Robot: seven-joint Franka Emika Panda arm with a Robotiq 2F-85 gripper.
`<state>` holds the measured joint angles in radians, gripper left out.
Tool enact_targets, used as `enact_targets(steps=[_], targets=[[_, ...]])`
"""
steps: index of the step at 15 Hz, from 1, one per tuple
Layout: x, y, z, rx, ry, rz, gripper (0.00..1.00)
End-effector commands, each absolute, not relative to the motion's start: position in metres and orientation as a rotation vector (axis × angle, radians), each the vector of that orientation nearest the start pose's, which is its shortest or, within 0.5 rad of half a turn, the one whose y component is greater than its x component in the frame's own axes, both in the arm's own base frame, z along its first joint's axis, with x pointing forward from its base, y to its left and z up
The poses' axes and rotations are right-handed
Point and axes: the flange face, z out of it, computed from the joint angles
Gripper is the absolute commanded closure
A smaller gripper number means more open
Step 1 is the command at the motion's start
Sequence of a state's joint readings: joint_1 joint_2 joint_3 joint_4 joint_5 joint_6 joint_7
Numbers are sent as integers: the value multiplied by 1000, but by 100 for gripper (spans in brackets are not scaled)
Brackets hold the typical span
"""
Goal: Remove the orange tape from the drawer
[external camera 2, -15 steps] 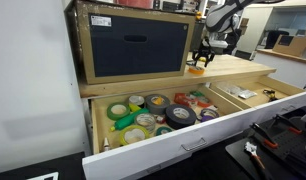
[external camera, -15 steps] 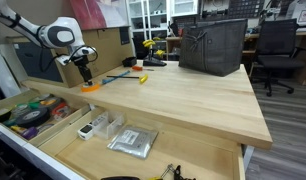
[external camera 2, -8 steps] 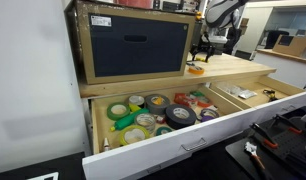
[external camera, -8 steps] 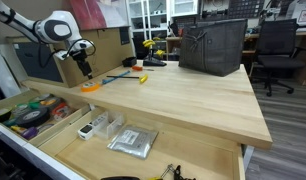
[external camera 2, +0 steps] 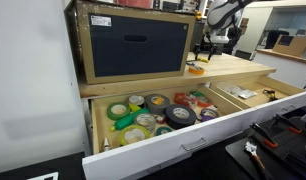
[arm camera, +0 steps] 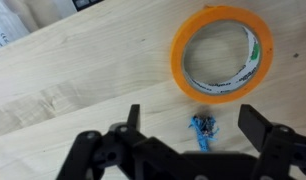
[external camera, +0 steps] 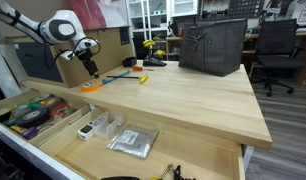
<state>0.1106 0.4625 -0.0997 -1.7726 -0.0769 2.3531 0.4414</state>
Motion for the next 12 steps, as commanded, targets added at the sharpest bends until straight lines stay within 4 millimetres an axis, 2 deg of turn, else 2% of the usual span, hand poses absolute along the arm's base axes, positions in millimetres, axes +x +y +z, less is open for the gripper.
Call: enact_targets(steps=[1, 4, 8, 12], targets=[[686, 4, 302, -3122, 701, -338, 0], [699, 0, 289, -3081, 790, -408, 0], [712, 7, 271, -3083, 802, -433, 0], [722, 21, 268, -3087, 765, -492, 0]])
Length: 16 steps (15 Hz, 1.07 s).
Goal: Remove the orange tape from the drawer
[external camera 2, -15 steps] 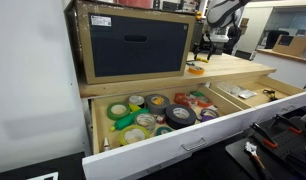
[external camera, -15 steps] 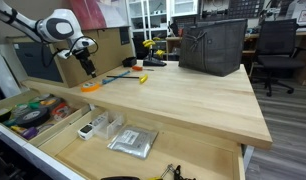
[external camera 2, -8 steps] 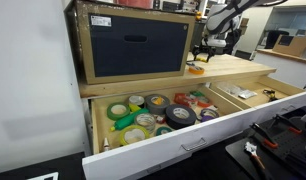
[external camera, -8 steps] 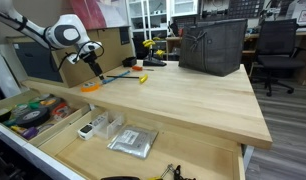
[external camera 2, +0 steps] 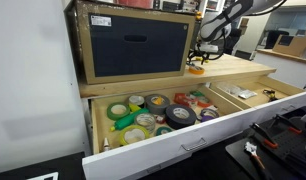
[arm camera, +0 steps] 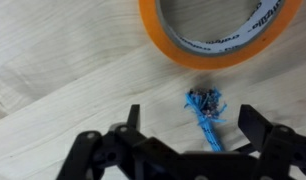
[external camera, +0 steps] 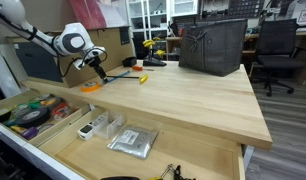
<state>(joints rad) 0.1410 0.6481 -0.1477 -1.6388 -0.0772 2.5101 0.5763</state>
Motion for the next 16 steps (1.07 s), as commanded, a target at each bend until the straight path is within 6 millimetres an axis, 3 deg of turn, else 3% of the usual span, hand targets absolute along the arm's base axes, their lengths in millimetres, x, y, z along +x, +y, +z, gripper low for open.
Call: enact_targets(steps=[1, 2, 3, 4, 13, 14, 16], targets=[[723, 24, 269, -3087, 753, -505, 0], [725, 27, 270, -3089, 742, -517, 0], [726, 29, 270, -3092, 732, -525, 25], [726, 32, 270, -3096, 720, -523, 26], [725, 38, 265, -3108, 694, -508, 95], [724, 39, 266, -3110, 692, -511, 99], [723, 41, 269, -3110, 687, -521, 100]])
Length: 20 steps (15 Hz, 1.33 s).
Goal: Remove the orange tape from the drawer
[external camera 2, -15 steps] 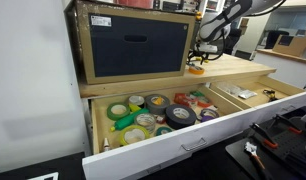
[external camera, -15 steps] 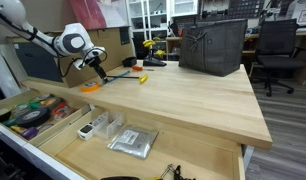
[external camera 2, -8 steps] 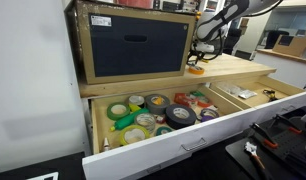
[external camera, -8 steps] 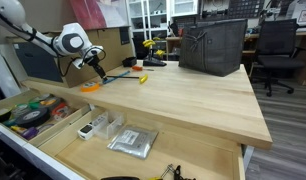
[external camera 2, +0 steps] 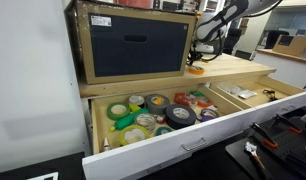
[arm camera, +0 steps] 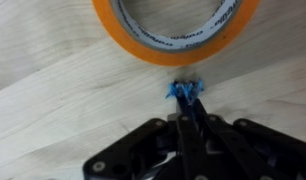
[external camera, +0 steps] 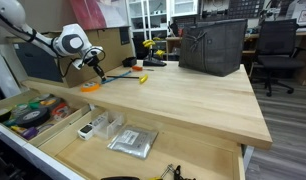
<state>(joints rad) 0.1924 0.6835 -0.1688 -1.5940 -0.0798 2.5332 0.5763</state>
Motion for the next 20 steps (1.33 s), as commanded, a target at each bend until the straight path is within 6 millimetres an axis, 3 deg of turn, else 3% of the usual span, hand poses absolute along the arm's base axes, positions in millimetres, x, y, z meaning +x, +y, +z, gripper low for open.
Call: enact_targets(steps=[1, 6, 10, 20], targets=[[722, 43, 271, -3110, 683, -537, 100], [722, 61, 286, -3110, 665, -718, 100], [725, 88, 299, -3053, 687, -865, 100], [721, 107, 348, -2929, 683, -997, 100]])
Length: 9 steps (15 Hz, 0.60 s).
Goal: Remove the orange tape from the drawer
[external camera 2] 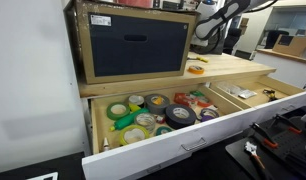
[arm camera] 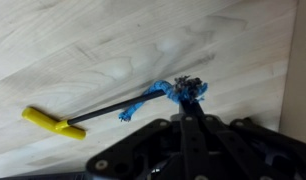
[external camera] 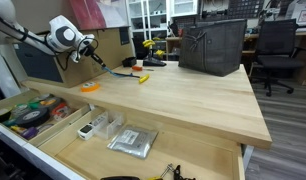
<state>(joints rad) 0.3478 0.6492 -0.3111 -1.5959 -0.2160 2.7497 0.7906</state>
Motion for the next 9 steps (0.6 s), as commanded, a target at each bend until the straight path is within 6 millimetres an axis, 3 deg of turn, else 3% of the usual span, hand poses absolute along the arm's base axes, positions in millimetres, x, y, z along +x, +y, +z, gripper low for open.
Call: enact_targets(steps=[1, 4, 9], targets=[[719, 109, 355, -2915, 672, -1033, 100], [707, 120, 379, -2865, 597, -1140, 100], [687, 111, 411, -2789, 554, -1286, 100]])
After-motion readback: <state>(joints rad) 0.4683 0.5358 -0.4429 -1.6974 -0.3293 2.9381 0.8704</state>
